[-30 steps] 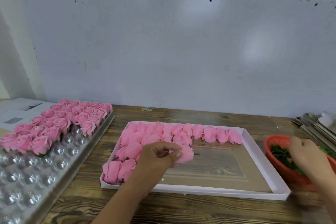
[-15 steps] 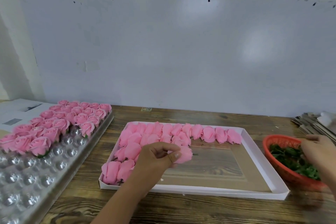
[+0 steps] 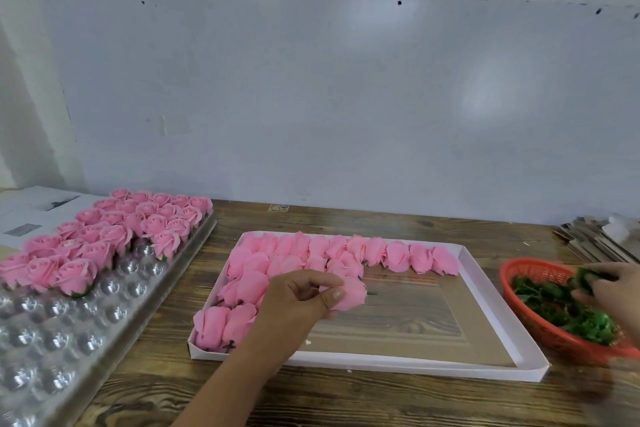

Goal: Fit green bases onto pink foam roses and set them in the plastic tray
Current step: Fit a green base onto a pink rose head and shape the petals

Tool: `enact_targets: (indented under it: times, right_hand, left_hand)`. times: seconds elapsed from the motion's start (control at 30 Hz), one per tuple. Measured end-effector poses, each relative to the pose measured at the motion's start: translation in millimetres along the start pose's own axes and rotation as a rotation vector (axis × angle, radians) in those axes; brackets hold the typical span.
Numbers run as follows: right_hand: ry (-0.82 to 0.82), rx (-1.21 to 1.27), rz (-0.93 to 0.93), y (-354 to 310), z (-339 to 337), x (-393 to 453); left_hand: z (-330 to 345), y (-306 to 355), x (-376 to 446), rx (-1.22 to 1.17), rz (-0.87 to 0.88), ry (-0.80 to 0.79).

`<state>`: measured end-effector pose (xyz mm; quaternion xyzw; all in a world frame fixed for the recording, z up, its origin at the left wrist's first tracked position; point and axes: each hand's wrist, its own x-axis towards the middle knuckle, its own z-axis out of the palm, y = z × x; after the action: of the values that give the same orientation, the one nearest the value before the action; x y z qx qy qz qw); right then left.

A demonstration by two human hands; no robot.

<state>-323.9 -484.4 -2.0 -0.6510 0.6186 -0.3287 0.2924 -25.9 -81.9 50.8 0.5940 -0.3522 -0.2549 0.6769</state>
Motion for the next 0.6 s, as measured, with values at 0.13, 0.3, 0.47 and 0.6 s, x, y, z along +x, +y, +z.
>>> enact_targets:
  times: [0.13,0.3,0.47,0.6]
  right_hand:
    - [0.008,-0.276,0.091,36,-14,43]
    - [0.066,-0.421,0.089,20,-22,14]
    - [-0.008,-0.579,0.049,3,-27,-7]
    - [-0.044,-0.533,0.055,-7,-32,-21]
  left_hand:
    - [1,2,-1,-0.019,-0.004,0.004]
    - [1,3,-1,-0.025,0.001,0.005]
    - [1,3,-1,-0.017,0.002,0.007]
    - [1,3,-1,-0.014,0.006,0.003]
